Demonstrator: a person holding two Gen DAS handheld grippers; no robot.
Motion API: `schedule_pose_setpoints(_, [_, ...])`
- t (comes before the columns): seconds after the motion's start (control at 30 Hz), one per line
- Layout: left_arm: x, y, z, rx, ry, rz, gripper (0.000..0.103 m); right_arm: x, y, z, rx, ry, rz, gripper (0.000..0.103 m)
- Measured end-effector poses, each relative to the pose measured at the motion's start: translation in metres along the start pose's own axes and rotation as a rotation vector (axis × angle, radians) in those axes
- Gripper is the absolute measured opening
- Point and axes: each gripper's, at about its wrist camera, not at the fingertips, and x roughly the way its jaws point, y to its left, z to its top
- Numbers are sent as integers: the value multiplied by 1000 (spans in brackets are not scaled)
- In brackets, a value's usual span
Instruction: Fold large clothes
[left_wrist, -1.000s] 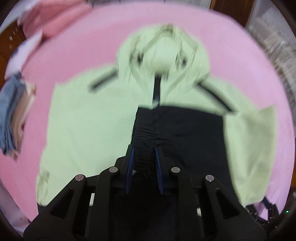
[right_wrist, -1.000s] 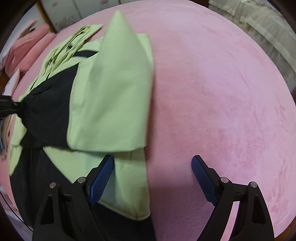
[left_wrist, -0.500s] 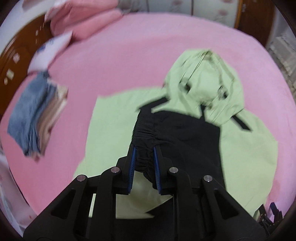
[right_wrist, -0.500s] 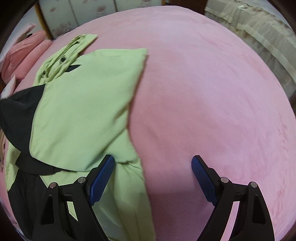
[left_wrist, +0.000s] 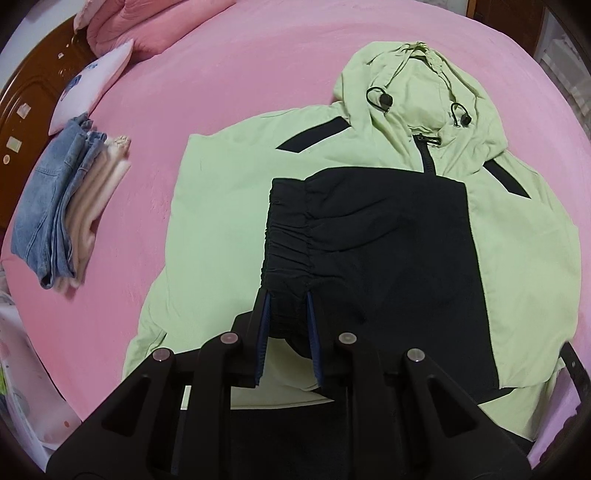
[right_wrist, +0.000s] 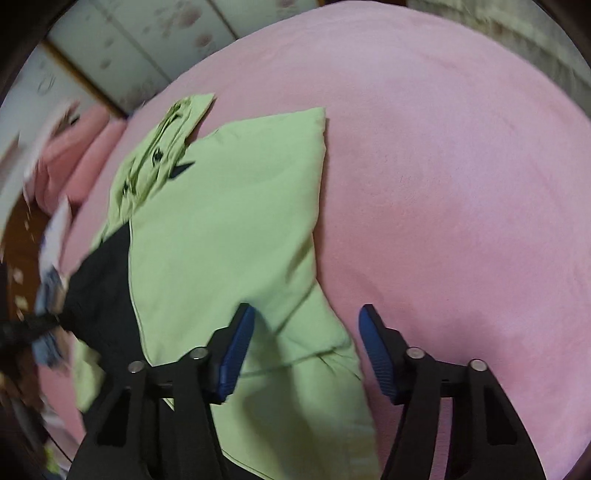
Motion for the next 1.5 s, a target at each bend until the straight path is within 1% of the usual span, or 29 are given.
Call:
schedule_pose_setpoints(0.03, [0, 0, 2, -1, 1, -2, 16, 3, -1, 2, 23, 9, 15, 47])
schedule_pose_setpoints(0.07, [1, 1, 3, -4, 3, -6, 16, 6, -1, 5, 27, 14, 13, 40])
schedule_pose_setpoints(0.1, [3, 2, 4, -7, 8, -12, 16, 11, 2, 7, 20, 18, 9, 28])
schedule_pose_setpoints(0.17, [4, 3, 4, -19, 21, -39, 16, 19, 6, 14, -11, 46, -24, 18])
schedule_pose_setpoints(0.27, [1, 5, 4, -41, 35, -104, 16, 26, 8, 24, -31, 80, -67, 9])
schedule_pose_setpoints(0.33, [-1, 4, 2, -45, 17, -115, 16, 27, 8, 27, -26, 72, -99, 9])
schedule_pose_setpoints(0.4, [4, 1, 1, -29, 22, -84, 16, 29, 3, 30, 15, 65, -109, 8])
schedule_pose_setpoints(0.5, [29, 0, 1, -22, 88, -32, 17, 33, -9, 27, 93, 67, -113, 9])
schedule_pose_setpoints(0.57, [44, 4, 2, -62, 147, -13, 20, 30, -10, 27, 104, 62, -120, 10])
schedule_pose_setpoints(0.6, [48, 7, 1, -88, 169, 1, 22, 27, -9, 26, 99, 57, -137, 14])
schedule_pose_setpoints(0.7, [54, 16, 0, -162, 219, 102, 29, 10, 4, 24, 28, 10, -283, 18])
schedule_pose_setpoints(0.73, [53, 17, -1, -177, 211, 115, 34, 3, 8, 24, 0, -13, -368, 18])
schedule_pose_setpoints(0.77, [50, 19, -1, -180, 195, 110, 34, -6, 10, 22, -21, -36, -406, 18])
schedule_pose_setpoints(0.83, [38, 17, -1, -155, 134, 125, 34, -24, 14, 19, -40, -79, -343, 18])
schedule_pose_setpoints(0.9, [22, 12, -2, -119, 61, 133, 34, -36, 23, 15, -50, -73, -186, 18])
schedule_pose_setpoints(0.93, [8, 6, -4, -91, -1, 117, 34, -37, 31, 14, -57, -58, -120, 18])
schedule_pose_setpoints(0.97, [0, 3, -6, -77, -30, 91, 35, -36, 38, 13, -62, -43, -63, 17])
schedule_pose_setpoints(1.0, [-9, -4, -8, -54, -60, 22, 37, -32, 50, 10, -62, -14, 34, 17])
schedule_pose_setpoints(1.03, [-13, -10, -11, -34, -65, -52, 39, -26, 60, 7, -53, 15, 101, 17])
schedule_pose_setpoints(1.07, [-16, -17, -14, -21, -60, -90, 40, -19, 70, 5, -42, 44, 154, 17])
schedule_pose_setpoints(1.1, [-14, -27, -17, -2, -45, -105, 40, -5, 84, 1, -24, 89, 217, 17])
schedule_pose_setpoints(1.13, [-9, -36, -19, 21, -29, -78, 40, 7, 99, -3, -20, 126, 239, 17])
schedule_pose_setpoints(1.17, [-3, -45, -20, 47, -11, -37, 40, 20, 112, -4, -34, 166, 220, 15])
schedule_pose_setpoints(1.23, [11, -56, -21, 76, 31, -2, 40, 39, 135, -6, -75, 213, 118, 15])
schedule_pose_setpoints(1.3, [30, -67, -22, 92, 102, 39, 40, 51, 146, 3, -69, 220, 92, 15])
schedule_pose_setpoints(1.37, [49, -67, -25, 103, 166, 125, 40, 54, 142, 10, -47, 227, 92, 14])
schedule_pose_setpoints(1.43, [56, -54, -25, 82, 147, 183, 39, 53, 126, 17, -27, 227, 65, 7])
schedule_pose_setpoints(1.47, [58, -47, -25, 68, 139, 180, 40, 48, 113, 21, -20, 213, 50, 1])
schedule_pose_setpoints(1.5, [61, -39, -26, 52, 137, 198, 40, 39, 97, 25, -8, 188, 25, 1])
